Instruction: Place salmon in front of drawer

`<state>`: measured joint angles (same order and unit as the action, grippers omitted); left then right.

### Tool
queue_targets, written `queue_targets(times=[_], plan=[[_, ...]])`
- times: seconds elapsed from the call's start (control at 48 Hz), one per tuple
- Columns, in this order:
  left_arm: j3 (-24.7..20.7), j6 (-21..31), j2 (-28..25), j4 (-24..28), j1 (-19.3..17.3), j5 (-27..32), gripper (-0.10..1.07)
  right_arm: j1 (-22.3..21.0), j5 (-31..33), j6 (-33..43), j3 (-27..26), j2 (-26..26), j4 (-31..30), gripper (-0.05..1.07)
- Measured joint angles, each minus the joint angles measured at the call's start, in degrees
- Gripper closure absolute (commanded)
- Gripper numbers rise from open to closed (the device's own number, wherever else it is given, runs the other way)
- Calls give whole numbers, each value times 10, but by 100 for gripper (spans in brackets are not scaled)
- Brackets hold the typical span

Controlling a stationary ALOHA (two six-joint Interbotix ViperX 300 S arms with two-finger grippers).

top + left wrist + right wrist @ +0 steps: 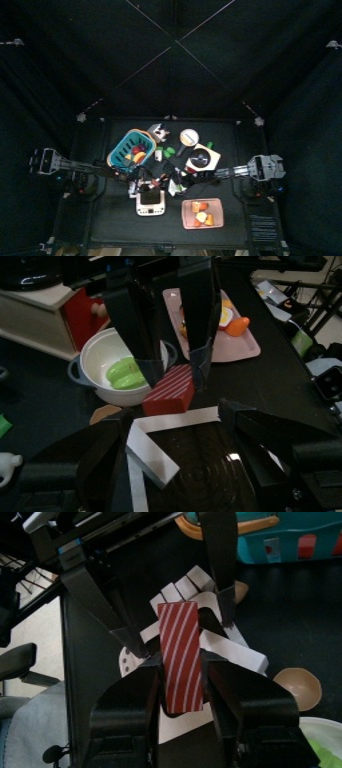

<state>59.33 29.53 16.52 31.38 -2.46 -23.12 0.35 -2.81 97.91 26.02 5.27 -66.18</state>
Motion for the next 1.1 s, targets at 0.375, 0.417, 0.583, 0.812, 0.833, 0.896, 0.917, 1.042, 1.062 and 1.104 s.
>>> queue_targets(times=[0.375, 0.417, 0.583, 0.812, 0.833, 0.896, 0.917, 1.042, 1.062, 1.104], plan=[[10, -1, 14, -8, 3, 1, -3, 25, 4, 2, 120, -102, 106, 61], [11, -1, 17, -8, 2, 1, -3, 29, 4, 2, 140, -113, 127, 61], [16, -1, 22, -8, 3, 1, -3, 53, 9, 3, 205, -151, 206, 61], [21, -1, 23, -9, 5, 2, -3, 96, 70, 3, 266, -209, 301, 61], [22, -1, 23, -8, 6, 2, -3, 102, 82, 3, 270, -216, 310, 61], [22, -1, 23, -8, 7, 2, -3, 120, 120, 3, 277, -234, 334, 61], [22, -1, 23, -9, 6, 2, -3, 125, 135, 3, 279, -239, 342, 61], [22, -1, 23, -8, 7, 2, -3, 149, 251, 1, 281, -258, 376, 61], [22, -1, 23, -9, 7, 2, -3, 152, 269, 1, 281, -259, 378, 60], [22, -1, 23, -8, 7, 2, -3, 156, 299, -1, 281, -258, 381, 60]])
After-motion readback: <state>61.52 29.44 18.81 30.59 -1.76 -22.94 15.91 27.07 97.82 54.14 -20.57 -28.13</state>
